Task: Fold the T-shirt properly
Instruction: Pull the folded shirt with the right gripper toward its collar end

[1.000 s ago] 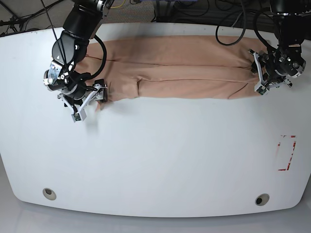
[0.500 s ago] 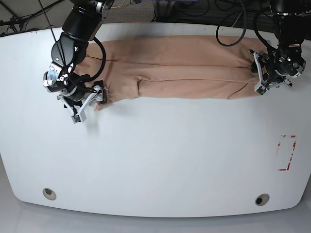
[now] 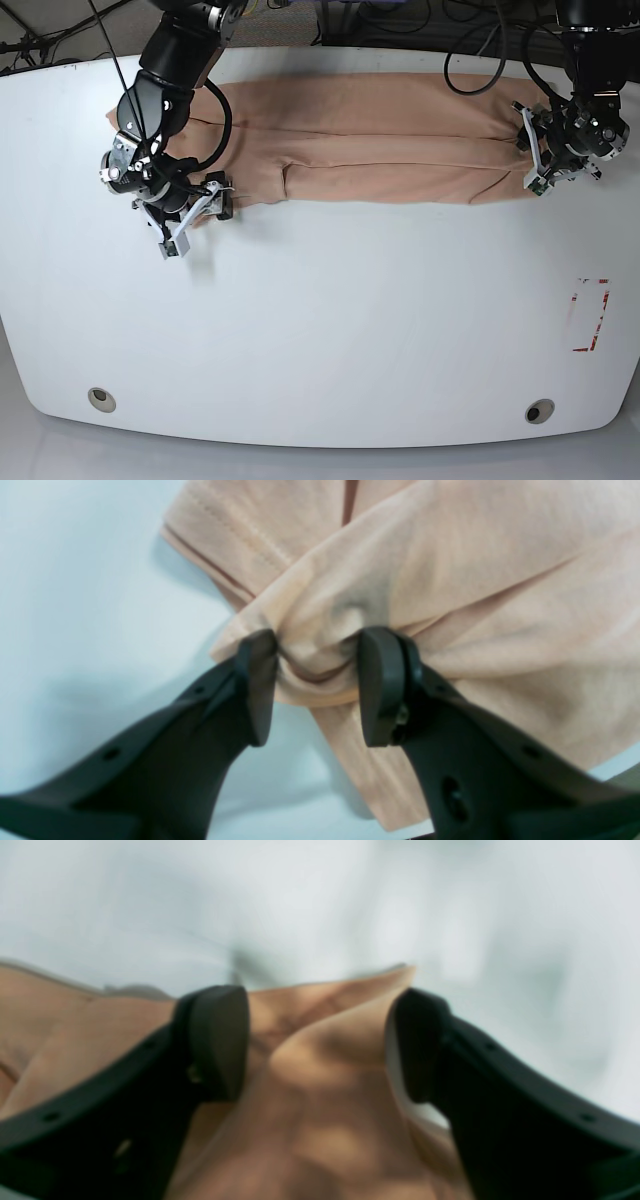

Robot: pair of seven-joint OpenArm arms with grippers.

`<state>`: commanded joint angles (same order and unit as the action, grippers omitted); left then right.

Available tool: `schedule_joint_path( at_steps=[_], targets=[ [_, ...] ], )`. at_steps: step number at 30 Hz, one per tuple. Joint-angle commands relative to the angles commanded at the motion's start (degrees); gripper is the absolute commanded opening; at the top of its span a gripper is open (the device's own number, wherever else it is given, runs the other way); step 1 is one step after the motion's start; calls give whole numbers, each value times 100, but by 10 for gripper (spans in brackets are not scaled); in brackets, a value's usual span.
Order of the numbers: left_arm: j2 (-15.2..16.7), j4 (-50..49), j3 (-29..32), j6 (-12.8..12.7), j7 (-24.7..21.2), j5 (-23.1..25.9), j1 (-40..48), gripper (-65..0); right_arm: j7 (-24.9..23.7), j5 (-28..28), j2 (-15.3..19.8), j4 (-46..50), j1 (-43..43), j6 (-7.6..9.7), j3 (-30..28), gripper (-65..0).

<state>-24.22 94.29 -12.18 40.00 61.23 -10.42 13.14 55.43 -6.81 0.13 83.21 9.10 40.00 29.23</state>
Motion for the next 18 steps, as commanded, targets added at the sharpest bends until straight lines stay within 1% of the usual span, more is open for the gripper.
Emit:
schedule_joint_path(
  at_steps=[2,3,4,5,6,9,12,18],
  targets=[
    [0,0,0,0,0,0,0,-406,-35,0,35,-79,79,0,0,-498],
    [0,0,0,0,0,0,0,-406,-44,0,35,-88,88,0,0,-530],
    [0,0,0,0,0,0,0,-406,-44,0,35,-97,97,0,0,-596],
    [0,0,0,0,0,0,0,-406,-44,0,35,-97,97,0,0,-636],
    [0,0,0,0,0,0,0,-406,-35,0,44,-97,97,0,0,-650],
    [0,0,0,0,-9,0,0,-406,-26,-18,53,70,114,0,0,-650],
    [0,0,0,0,-9,0,0,-406,9,-44,53,457,62,0,9,-650],
    [0,0,0,0,-9,9,0,-406,536,-44,44,1327,-97,0,44,-650]
  ],
)
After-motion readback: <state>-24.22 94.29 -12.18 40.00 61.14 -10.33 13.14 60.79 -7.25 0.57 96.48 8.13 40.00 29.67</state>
